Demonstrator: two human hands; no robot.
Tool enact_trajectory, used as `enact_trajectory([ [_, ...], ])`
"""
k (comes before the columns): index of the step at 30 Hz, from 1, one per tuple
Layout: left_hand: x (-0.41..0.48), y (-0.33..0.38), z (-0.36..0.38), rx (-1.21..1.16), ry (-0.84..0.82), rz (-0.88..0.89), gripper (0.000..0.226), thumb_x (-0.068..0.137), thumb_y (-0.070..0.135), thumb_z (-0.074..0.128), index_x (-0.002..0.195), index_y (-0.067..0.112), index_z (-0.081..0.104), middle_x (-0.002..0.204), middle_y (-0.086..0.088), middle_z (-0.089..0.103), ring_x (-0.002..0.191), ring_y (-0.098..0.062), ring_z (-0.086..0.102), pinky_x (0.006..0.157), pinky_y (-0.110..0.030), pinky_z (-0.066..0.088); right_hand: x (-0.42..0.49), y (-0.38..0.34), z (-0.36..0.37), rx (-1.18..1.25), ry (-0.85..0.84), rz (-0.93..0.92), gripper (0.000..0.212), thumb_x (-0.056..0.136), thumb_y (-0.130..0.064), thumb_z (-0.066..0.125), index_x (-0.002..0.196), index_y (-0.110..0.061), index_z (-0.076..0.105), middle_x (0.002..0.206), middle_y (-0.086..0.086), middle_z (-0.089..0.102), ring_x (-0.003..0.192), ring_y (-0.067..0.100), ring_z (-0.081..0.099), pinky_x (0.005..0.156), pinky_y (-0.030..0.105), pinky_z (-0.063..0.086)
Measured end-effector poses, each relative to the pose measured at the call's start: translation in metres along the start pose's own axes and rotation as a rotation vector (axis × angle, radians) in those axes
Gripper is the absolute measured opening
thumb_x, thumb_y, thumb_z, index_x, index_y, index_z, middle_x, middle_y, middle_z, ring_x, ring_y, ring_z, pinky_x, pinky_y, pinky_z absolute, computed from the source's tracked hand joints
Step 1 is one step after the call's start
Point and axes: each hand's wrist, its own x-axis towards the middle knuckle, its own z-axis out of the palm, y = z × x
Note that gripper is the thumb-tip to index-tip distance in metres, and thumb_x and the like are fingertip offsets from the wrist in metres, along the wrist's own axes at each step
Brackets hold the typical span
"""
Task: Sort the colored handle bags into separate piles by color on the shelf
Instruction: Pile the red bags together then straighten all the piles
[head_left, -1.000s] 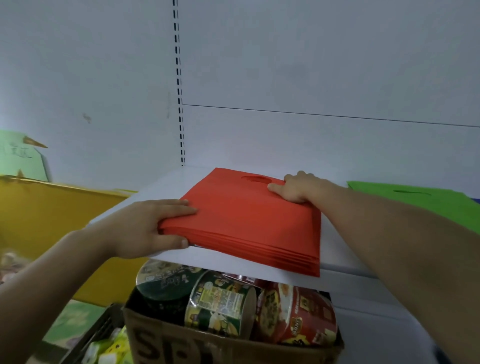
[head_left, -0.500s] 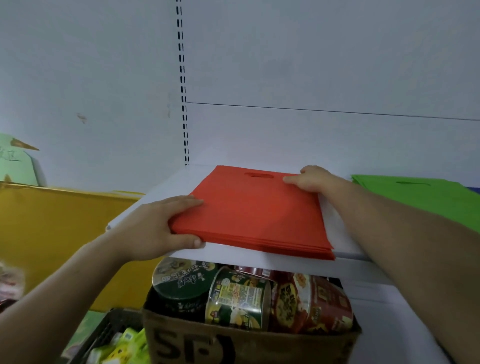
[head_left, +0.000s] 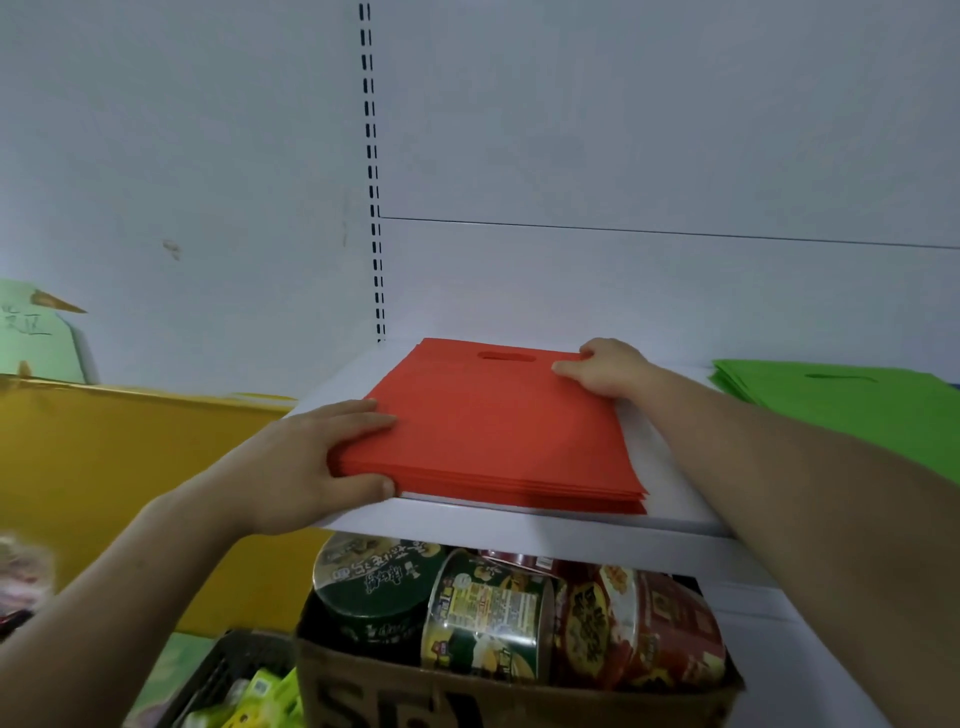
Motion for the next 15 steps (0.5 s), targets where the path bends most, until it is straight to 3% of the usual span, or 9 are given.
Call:
enact_trajectory([
  [4,0.0,-0.002,0.002,0.038,0.009,-0.031,0.119,0.033,0.104,0.028,0.139,0.05,0.03,0.15,0.023,0.025,0.136,-0.007,0.031,0.111,-0.031,0.025,0.008,-0.009,0.002,0.052,0.002,-0.008,0.079,0.085,-0.057,0.057,0.145,-0.01,0.036,0.151,0.01,0.035,0.136,0.027,0.036,0.108,0.032,0.031],
  [10,-0.006,-0.008,0.001,-0.015,0.108,-0.055,0.115,0.033,0.104,0.026,0.133,0.049,0.04,0.134,0.032,0.026,0.132,-0.006,0.035,0.107,-0.028,0.03,0.023,-0.021,0.012,0.046,0.012,-0.004,0.084,0.083,-0.064,0.052,0.145,-0.01,0.035,0.15,0.012,0.035,0.135,0.029,0.037,0.106,0.033,0.033],
  [15,-0.004,-0.011,0.0,0.1,0.069,-0.077,0.12,0.036,0.104,0.02,0.14,0.046,0.031,0.151,0.02,0.024,0.136,-0.01,0.032,0.11,-0.03,0.027,0.027,-0.031,0.023,-0.107,-0.061,-0.006,0.097,0.072,-0.084,0.032,0.147,-0.023,0.032,0.151,0.008,0.033,0.139,0.032,0.029,0.112,0.043,0.026],
])
